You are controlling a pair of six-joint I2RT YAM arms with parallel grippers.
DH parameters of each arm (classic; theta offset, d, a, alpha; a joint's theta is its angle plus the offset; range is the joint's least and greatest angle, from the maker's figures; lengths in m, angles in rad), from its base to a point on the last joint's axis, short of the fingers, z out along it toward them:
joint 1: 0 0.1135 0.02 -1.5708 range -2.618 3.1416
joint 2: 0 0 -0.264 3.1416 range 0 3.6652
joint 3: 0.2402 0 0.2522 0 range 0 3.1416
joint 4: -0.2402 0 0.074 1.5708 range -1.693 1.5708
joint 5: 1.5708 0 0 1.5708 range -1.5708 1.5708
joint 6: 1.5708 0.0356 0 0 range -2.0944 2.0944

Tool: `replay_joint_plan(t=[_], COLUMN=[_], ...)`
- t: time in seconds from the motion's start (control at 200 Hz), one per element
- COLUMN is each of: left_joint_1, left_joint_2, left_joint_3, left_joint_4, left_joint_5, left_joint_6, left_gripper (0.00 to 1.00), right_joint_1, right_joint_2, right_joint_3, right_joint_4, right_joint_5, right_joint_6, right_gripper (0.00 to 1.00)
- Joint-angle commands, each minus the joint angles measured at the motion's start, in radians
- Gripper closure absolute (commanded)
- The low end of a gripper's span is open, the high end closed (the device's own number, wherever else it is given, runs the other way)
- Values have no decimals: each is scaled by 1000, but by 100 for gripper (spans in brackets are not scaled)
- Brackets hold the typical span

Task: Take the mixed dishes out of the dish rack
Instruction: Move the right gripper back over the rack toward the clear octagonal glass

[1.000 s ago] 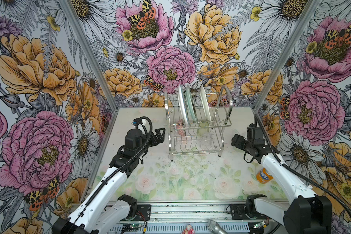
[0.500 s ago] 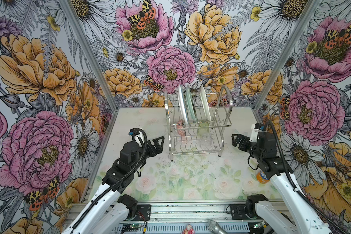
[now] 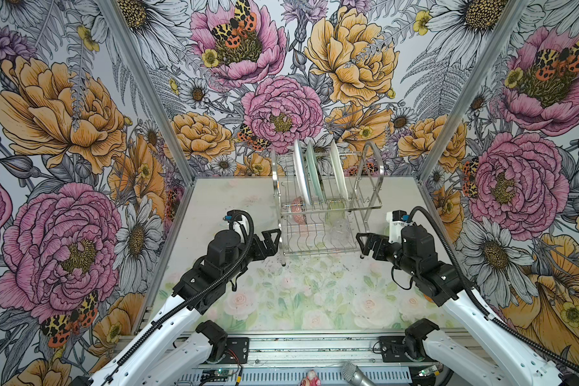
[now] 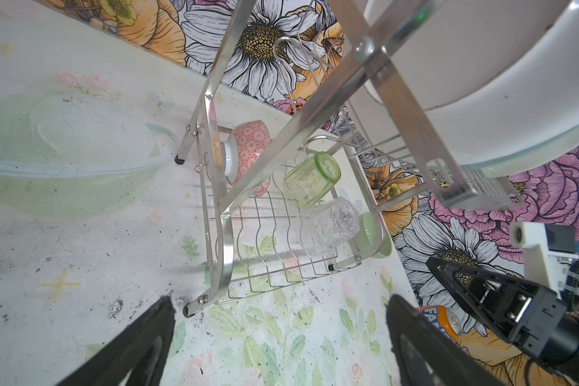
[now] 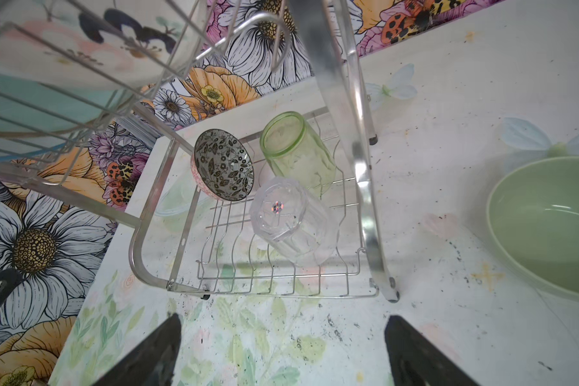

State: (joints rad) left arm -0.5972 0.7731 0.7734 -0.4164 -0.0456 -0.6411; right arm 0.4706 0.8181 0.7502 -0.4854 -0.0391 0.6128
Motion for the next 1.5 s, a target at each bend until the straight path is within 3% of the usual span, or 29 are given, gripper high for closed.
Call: replay_joint_plan(t=[0.0, 0.29, 0.686, 1.031, 1.496], left_joint_1=[-19, -44, -62, -63, -62], left_joint_2=[16, 6, 23, 14, -4], left_joint_3=[37, -10, -43, -96, -132], left_joint_4=[-7, 45, 125, 159, 172], left_joint_5=[-22, -21, -42, -60, -68], left_joint_6=[14, -5, -3, -35, -50], left_gripper=[1, 1, 1, 1, 1], right_joint_1=[60, 169, 177, 165, 153], right_joint_2=[39, 173, 337, 427, 541], right_joint_3=[17, -16, -30, 16, 48], right_joint_4=[31, 166, 368, 402, 444], right_joint_5=[53, 154, 279, 235, 314], right_joint_6=[-4, -15, -72, -105, -168], right_gripper=[4, 3, 1, 1, 3])
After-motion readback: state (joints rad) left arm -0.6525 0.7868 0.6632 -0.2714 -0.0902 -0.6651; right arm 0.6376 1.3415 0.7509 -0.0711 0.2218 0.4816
